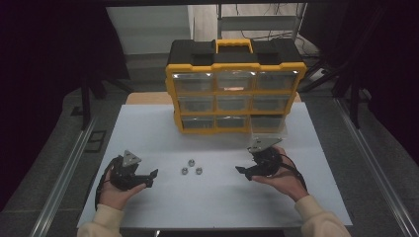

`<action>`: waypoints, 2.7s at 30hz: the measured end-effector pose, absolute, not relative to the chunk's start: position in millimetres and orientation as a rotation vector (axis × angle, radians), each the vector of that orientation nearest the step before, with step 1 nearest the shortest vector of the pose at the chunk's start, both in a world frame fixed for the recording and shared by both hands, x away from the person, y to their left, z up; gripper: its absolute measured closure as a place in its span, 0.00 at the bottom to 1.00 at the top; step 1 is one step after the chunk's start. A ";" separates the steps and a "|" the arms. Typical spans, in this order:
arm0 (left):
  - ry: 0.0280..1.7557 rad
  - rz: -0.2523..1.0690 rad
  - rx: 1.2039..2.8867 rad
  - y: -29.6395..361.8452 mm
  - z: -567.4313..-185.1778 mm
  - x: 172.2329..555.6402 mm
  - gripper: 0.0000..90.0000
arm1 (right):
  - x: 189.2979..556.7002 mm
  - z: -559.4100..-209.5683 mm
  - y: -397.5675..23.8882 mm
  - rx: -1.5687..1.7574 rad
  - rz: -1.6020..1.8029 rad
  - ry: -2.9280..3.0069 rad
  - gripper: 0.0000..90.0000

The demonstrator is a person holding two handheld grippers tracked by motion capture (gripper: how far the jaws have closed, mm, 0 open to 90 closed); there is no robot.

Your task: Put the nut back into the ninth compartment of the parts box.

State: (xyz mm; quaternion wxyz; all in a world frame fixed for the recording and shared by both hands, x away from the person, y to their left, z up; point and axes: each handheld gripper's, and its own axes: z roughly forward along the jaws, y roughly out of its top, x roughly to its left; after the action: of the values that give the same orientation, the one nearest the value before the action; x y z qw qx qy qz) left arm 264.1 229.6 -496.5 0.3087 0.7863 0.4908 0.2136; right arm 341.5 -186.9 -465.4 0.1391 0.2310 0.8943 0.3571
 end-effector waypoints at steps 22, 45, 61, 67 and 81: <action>1.290 0.560 2.082 228.6 -496.9 264.8 0.13 | 344.6 -457.3 -166.2 0.569 1.049 2.619 0.21; 1.288 0.562 2.082 228.4 -496.8 265.0 0.13 | 355.0 -456.6 -131.6 0.495 1.044 2.668 0.20; 1.287 0.568 2.077 228.4 -495.7 264.1 0.13 | 359.3 -465.8 -109.9 0.450 1.014 2.741 0.20; 1.286 0.568 2.078 228.4 -495.7 263.7 0.13 | 359.8 -468.9 -102.6 0.420 1.003 2.764 0.20; 1.288 0.569 2.077 228.5 -495.9 263.6 0.13 | 360.7 -476.8 -87.5 0.375 0.978 2.810 0.20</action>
State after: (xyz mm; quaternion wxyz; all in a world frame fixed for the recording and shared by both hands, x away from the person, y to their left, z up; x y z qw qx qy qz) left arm 263.6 228.5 -495.9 0.3109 0.7868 0.4877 0.2156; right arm 360.7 -87.5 -476.8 0.0712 0.1249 0.9347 0.3252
